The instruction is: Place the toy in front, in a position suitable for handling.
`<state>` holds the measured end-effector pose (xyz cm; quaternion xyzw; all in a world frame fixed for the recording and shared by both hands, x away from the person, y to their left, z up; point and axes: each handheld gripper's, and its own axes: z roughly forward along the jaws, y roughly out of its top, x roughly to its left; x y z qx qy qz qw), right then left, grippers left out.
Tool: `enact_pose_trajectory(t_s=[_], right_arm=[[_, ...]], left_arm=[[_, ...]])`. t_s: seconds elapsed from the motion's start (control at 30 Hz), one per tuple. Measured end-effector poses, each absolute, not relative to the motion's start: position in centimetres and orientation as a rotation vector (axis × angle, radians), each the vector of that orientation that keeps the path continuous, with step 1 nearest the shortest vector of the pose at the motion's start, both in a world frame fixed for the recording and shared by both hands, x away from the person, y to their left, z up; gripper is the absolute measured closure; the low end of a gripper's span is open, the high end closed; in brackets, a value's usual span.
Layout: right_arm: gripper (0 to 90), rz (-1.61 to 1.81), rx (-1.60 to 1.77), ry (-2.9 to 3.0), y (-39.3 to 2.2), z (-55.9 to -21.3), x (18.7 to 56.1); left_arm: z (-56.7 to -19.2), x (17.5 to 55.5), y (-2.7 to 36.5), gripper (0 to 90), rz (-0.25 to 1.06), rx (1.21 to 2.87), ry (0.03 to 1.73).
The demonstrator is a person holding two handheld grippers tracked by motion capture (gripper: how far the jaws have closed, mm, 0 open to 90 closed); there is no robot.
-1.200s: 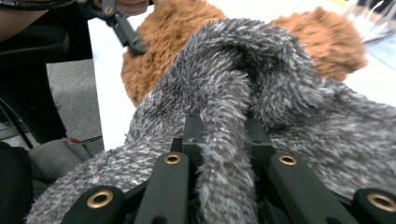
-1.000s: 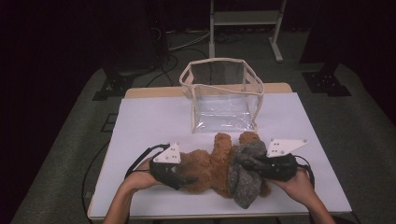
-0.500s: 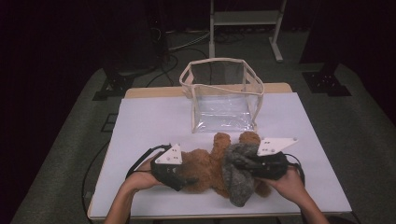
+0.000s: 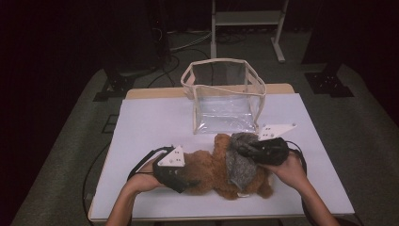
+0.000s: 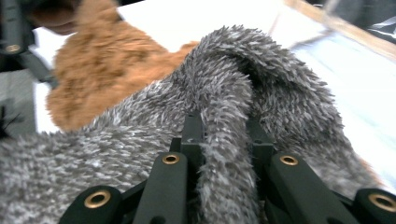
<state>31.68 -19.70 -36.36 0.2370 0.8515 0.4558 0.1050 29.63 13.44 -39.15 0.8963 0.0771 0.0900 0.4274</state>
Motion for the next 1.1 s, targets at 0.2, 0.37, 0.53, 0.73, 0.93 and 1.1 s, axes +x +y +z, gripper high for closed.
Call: enact_pose_trajectory(t_s=[0.2,0.37,0.53,0.73,0.93,1.1], right_arm=[[74.5,1.388,0.666,2.521,-19.8,-36.6,30.5],[74.4,1.426,0.690,2.522,-21.1,-36.9,30.1],[74.5,1.436,0.614,2.544,-20.1,-36.1,29.6],[74.4,1.368,0.508,2.582,-17.7,-35.7,28.9],[74.4,1.402,0.565,2.569,-20.0,-35.9,28.7],[74.4,1.408,0.636,2.550,-22.5,-36.3,28.5]], left_arm=[[-38.8,29.5,13.8,20.3,0.234,2.243,0.171],[-38.6,29.8,14.6,25.6,0.194,2.209,0.200],[-38.9,30.0,14.4,29.5,0.188,2.199,0.219],[-38.8,29.8,14.5,28.6,0.199,2.205,0.201],[-38.8,29.7,14.5,28.3,0.205,2.210,0.197],[-38.8,29.8,14.5,28.1,0.199,2.207,0.201]])
